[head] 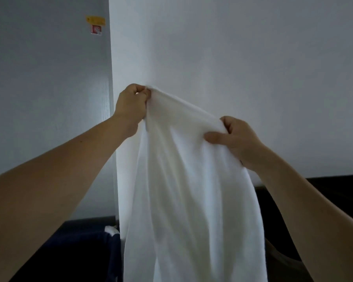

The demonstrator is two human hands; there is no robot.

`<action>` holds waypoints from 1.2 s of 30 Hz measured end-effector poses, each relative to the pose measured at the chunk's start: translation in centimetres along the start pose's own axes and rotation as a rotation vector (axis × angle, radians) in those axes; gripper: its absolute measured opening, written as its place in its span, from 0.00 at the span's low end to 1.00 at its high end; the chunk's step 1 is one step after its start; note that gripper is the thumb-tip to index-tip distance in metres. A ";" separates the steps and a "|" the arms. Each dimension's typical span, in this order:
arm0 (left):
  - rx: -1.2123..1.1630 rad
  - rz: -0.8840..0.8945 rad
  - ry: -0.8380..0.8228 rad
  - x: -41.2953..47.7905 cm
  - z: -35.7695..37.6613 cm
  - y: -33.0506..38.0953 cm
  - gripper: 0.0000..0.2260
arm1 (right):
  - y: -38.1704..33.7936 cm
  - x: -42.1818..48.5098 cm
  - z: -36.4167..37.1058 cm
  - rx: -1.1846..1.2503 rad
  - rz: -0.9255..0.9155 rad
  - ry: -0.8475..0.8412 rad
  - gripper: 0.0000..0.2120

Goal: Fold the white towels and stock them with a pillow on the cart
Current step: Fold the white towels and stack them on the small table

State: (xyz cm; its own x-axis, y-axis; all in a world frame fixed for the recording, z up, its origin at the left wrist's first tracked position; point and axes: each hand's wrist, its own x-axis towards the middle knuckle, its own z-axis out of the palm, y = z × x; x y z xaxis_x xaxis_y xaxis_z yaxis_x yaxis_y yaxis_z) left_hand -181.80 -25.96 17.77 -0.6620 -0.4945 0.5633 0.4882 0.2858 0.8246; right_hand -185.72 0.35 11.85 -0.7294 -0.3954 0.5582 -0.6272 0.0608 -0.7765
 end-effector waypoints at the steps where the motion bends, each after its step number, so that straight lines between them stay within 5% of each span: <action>1: 0.006 -0.013 0.001 0.1 -0.1 0.2 0.07 | 0.3 -0.1 0.1 -0.074 0.024 -0.054 0.15; 4: 0.039 -0.082 -0.084 -0.4 -0.5 -0.4 0.06 | 1.4 -1.4 0.3 -0.212 0.134 -0.248 0.18; 7: 0.033 -0.096 -0.082 -1.4 -0.9 -1.4 0.06 | 1.8 -1.6 -0.6 -0.052 0.110 -0.095 0.20; 10: 0.069 -0.045 -0.046 -3.0 -0.6 -1.7 0.07 | 2.6 -2.7 -0.3 0.011 0.156 -0.183 0.25; 18: 0.269 0.126 -0.360 -9.6 2.5 -4.1 0.09 | 3.7 -5.5 3.2 0.479 0.316 -0.264 0.11; 23: 0.259 0.182 -0.385 -10.2 2.4 -4.5 0.07 | 6.5 -6.3 4.4 0.112 0.193 0.025 0.02; 26: 0.296 0.251 -0.337 -9.5 1.9 -4.1 0.07 | 7.6 -6.6 4.5 -0.001 0.102 0.139 0.06; 32: 0.346 0.281 -0.184 -8.0 0.5 -3.9 0.05 | 8.8 -7.8 3.8 -0.461 -0.234 0.194 0.18; 36: 0.326 0.254 -0.207 -8.2 0.5 -4.4 0.06 | 10.5 -8.8 5.0 -0.477 -0.257 -0.024 0.12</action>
State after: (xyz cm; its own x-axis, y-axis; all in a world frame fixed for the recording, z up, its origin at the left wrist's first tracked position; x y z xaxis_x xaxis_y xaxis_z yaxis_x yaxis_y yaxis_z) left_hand -178.82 -22.73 9.59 -0.6604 -0.2101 0.7209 0.4672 0.6366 0.6135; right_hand -184.56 -0.14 -2.65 -0.5332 -0.4733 0.7012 -0.8430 0.3667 -0.3935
